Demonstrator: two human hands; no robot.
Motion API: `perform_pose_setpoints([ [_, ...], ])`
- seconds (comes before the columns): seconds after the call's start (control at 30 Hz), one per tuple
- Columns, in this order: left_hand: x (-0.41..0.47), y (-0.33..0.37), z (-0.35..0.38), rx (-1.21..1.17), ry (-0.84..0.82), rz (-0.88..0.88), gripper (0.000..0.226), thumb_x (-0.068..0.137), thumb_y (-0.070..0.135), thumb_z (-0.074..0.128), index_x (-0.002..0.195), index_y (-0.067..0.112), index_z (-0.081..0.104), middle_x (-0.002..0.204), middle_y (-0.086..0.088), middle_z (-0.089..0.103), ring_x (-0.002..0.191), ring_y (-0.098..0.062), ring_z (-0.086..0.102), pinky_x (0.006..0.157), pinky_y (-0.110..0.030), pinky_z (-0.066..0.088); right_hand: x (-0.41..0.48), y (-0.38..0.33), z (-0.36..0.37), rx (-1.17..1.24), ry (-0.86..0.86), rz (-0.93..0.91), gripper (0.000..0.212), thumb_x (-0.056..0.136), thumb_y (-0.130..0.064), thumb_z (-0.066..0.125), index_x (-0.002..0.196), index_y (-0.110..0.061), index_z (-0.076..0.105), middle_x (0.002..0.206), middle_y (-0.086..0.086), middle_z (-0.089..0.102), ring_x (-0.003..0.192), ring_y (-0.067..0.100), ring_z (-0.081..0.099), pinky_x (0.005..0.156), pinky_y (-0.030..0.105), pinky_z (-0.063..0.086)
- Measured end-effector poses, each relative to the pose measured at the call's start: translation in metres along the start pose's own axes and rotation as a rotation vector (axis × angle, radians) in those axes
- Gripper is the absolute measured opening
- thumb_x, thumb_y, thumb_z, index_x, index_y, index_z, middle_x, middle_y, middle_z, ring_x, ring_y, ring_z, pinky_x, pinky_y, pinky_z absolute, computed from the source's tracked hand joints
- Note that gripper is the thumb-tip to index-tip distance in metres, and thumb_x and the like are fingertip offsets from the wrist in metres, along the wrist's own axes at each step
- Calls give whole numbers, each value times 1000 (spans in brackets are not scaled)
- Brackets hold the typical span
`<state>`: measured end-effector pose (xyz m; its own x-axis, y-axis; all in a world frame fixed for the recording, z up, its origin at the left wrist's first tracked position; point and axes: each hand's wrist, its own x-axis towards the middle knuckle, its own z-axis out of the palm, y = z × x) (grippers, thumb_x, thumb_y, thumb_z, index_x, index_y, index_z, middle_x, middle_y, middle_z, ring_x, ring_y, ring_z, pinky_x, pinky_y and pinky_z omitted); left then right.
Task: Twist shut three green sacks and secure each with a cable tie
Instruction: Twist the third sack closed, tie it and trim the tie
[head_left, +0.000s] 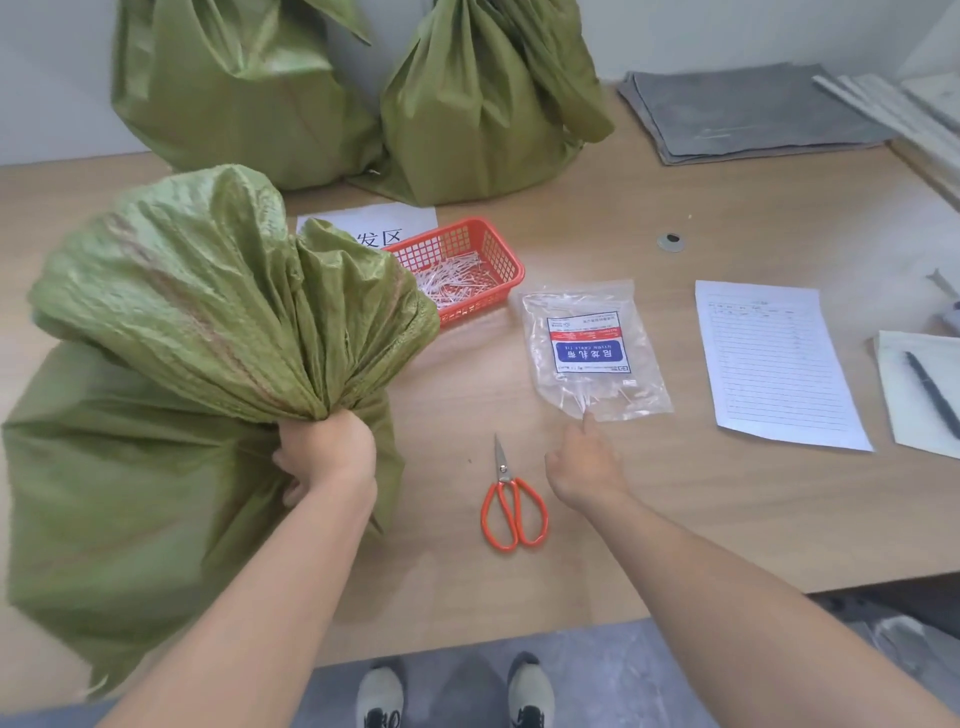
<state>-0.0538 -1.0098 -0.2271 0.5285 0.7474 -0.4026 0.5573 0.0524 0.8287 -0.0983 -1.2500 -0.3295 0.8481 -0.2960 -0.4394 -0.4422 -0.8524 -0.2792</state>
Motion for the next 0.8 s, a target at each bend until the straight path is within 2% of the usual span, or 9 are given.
perform_pose_setpoints([
  [0.13,5,-10,12,35,13,28,49,96,39,47,143,25,46,153,-11,39,136,-41,40,118,-50,30,4,9,13,-45,70,-41,35,102,-14,46,132,2,53,149,18,44,126,37,53,103,41,41],
  [0.3,2,-16,16,22,0,52,47,96,34,49,142,28,48,151,-11,42,136,-39,41,117,-50,31,10,18,15,-49,181,-65,25,96,5,45,116,0,60,126,18,54,113,38,55,87,39,42],
  [0.43,4,-21,16,7,0,47,50,96,38,50,145,27,44,155,-8,38,140,-39,38,119,-52,29,20,21,18,4,291,-31,19,92,9,51,103,-2,63,108,18,60,99,38,59,75,37,38],
  [0.5,4,-25,14,48,-2,66,48,97,34,50,143,24,46,153,-10,42,138,-41,40,117,-53,31,26,22,21,72,318,5,19,92,7,53,103,-2,66,106,18,62,97,38,59,74,38,42],
  [0.67,6,-29,10,103,10,62,39,95,29,51,134,22,53,144,-9,50,128,-44,47,112,-55,38,34,21,16,311,320,221,19,96,-8,63,112,-11,72,111,18,70,109,37,63,86,38,49],
  [0.8,7,-32,9,74,-3,53,38,93,24,54,131,19,54,143,-8,52,127,-44,48,111,-58,39,36,11,10,374,303,338,25,97,-3,54,115,-12,68,115,19,67,109,39,64,87,39,50],
])
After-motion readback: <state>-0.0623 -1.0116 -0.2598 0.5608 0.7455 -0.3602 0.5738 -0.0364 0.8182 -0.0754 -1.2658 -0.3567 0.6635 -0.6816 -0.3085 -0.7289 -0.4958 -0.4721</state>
